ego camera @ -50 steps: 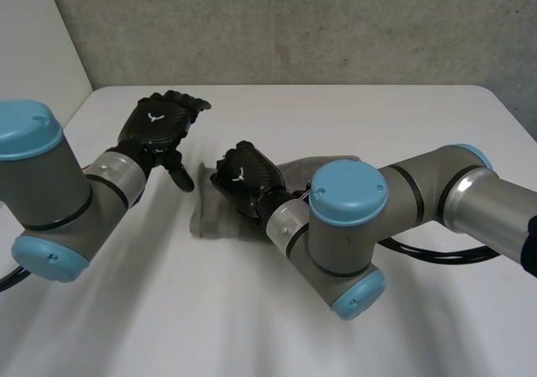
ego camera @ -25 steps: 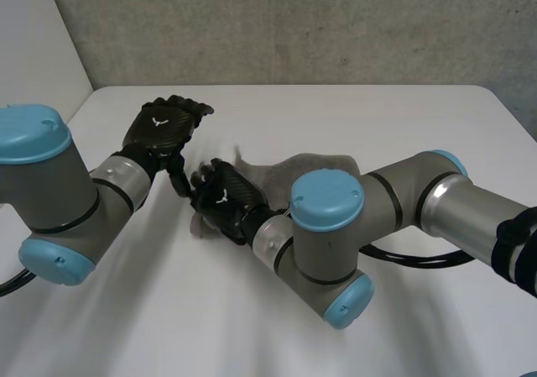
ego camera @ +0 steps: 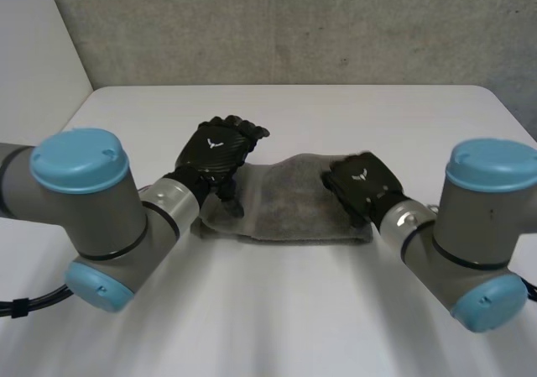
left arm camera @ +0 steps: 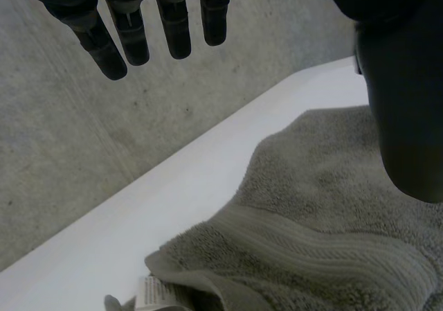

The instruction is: Fold the towel.

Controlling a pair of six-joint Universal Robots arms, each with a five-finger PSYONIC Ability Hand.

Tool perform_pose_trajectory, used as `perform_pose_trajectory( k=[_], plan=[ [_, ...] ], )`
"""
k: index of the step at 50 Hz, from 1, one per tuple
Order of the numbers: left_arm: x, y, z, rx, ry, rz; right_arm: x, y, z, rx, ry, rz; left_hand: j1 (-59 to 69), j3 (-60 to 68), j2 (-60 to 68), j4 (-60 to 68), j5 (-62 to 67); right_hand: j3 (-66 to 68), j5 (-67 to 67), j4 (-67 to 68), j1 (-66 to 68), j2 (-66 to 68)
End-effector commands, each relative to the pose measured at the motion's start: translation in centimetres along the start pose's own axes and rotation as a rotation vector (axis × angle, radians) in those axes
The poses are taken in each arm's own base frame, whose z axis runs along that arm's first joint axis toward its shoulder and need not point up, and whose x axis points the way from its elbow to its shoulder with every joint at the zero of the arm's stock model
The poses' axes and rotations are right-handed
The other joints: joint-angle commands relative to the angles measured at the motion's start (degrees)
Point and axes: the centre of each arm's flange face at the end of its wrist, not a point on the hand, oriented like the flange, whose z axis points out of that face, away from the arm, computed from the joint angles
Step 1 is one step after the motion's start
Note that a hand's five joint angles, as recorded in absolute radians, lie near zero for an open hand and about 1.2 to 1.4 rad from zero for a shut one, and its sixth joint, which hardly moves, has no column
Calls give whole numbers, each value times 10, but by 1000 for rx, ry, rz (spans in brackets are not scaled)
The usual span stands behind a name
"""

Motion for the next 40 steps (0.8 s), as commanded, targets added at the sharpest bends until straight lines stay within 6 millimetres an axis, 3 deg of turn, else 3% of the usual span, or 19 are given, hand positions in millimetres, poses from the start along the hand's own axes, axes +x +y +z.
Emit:
perform_pose_trajectory(
  k=[1,11,14,18,19,24,28,36,39,40],
  plan=[
    [-2,21,14,-48,-34,-2,3,27,-1,-66,6,24,-43,-27,-37,-40,-102,13,8,13,14,14],
    [-7,46,20,-115,-76,13,2,40,9,-73,17,25,-36,-20,-30,-33,-96,105,101,105,107,106],
    [-6,55,21,-139,-71,48,2,43,13,-68,24,24,-27,-11,-22,-25,-87,189,185,189,191,190],
    [-4,61,18,-167,-71,101,2,45,16,-69,31,21,-21,-5,-15,-18,-80,409,405,409,410,410],
    [-4,61,18,-167,-71,101,3,45,16,-69,34,21,-21,-5,-15,-18,-80,486,482,486,488,487],
    [-2,61,12,-177,-66,104,3,45,14,-83,40,17,-17,-1,-12,-15,-77,500,496,500,501,501],
    [-1,47,4,-154,-76,106,7,44,9,-101,44,9,-17,-1,-12,-15,-77,500,496,500,501,501],
    [-7,24,-10,-115,-110,104,53,56,-21,-286,80,-131,-26,-10,-20,-23,-86,500,496,500,501,501],
    [-9,17,-13,-99,-116,106,69,45,-24,-267,120,-208,-31,-15,-25,-28,-91,500,496,500,501,501],
    [-9,17,-13,-99,-116,106,76,31,-26,-232,150,-235,-31,-15,-25,-28,-91,500,496,500,501,501]
  ],
)
